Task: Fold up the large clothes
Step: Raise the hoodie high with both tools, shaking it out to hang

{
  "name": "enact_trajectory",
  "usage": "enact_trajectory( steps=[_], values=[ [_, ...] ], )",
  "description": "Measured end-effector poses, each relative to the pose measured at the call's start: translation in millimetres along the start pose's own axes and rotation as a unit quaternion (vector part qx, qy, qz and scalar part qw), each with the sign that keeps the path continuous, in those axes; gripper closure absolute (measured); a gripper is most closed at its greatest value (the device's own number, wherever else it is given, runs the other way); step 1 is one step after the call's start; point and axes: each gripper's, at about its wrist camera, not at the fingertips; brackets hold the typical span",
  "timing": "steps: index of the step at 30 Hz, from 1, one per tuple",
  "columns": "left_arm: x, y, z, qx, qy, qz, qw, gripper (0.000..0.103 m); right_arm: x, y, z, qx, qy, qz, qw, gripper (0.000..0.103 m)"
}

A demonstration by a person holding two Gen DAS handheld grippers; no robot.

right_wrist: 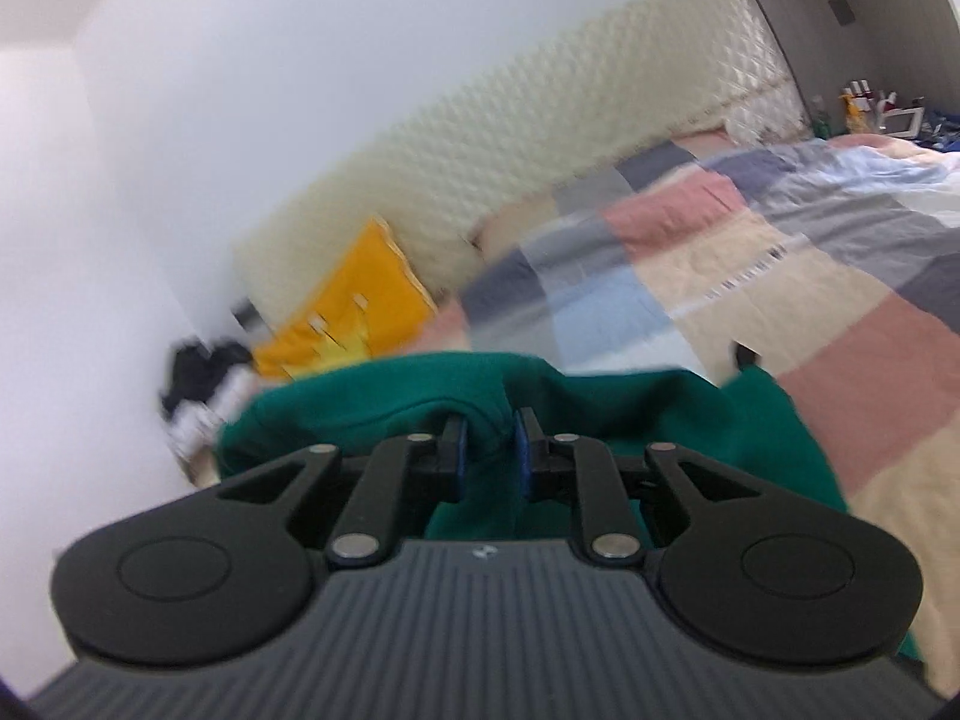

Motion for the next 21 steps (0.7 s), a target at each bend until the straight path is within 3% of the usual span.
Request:
enact_trajectory(
  steps=[2,4,7,9,11,12,16,21],
  values=[
    [-2,-4,3,-0.008,0.008,0.002,0.9999,0.037,8,-10,0,0.014,0.000,0.022,1.000,0.080],
    [-9,-7,8,-0.017,0.027,0.005,0.9995,0.039,15,-20,3,0.024,0.005,0.047,0.999,0.079],
    [-18,-4,15,0.002,0.052,-0.004,0.9987,0.039,23,-26,13,0.041,0.018,0.058,0.997,0.073],
    [-21,-2,17,0.016,0.055,-0.008,0.9983,0.037,26,-26,17,0.046,0.027,0.060,0.997,0.066],
    [-23,-5,16,0.012,0.059,-0.006,0.9982,0.033,31,-31,21,0.045,0.029,0.070,0.996,0.047],
    [-24,-8,16,0.013,0.060,-0.006,0.9981,0.032,33,-35,22,0.045,0.032,0.078,0.995,0.044],
    [-37,-16,23,0.027,0.093,-0.010,0.9952,0.029,48,-54,38,0.078,0.077,0.094,0.990,0.043],
    [-56,-27,34,0.046,0.138,-0.012,0.9893,0.029,54,-74,46,0.121,0.119,0.078,0.982,0.044]
  ],
)
Point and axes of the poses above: each gripper's, at about its wrist camera, not at the fingertips, and y roughly against the way its jaws point, z to its left, x to its underside, and after that the axes turned 14 degrees about z, right-handed
